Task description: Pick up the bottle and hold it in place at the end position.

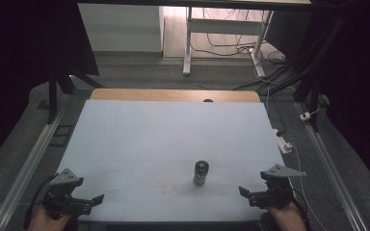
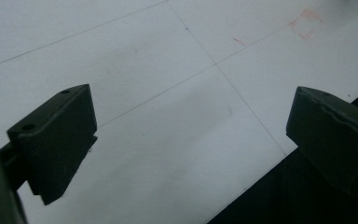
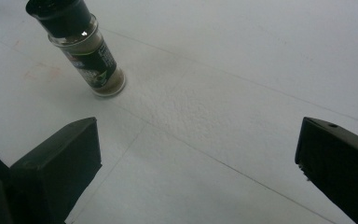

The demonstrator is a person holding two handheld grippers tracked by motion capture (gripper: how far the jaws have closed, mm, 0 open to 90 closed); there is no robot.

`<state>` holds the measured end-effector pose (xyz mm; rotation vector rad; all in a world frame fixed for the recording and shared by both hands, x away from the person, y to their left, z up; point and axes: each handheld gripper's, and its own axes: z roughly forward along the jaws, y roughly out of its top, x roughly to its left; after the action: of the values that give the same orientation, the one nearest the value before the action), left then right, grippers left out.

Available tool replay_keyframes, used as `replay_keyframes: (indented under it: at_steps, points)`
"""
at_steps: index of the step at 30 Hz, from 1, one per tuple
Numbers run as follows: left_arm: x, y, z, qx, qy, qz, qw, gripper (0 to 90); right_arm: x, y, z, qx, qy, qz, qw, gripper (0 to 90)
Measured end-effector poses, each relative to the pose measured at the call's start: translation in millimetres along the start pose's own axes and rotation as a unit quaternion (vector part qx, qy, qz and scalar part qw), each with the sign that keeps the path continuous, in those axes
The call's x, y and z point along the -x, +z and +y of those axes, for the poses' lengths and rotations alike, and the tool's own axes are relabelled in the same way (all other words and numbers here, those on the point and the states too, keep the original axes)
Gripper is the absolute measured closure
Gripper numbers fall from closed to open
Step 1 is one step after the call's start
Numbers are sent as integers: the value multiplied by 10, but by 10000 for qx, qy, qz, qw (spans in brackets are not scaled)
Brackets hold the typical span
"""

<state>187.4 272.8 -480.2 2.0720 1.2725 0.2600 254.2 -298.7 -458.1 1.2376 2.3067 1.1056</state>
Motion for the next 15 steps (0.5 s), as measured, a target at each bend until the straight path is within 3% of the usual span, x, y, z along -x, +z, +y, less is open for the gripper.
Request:
replay_keyframes:
  at_steps: [15]
  points:
    - [-7,-7,-6,21,-8,-70,10000,30,38,9,5,-55,171,128,9998,0]
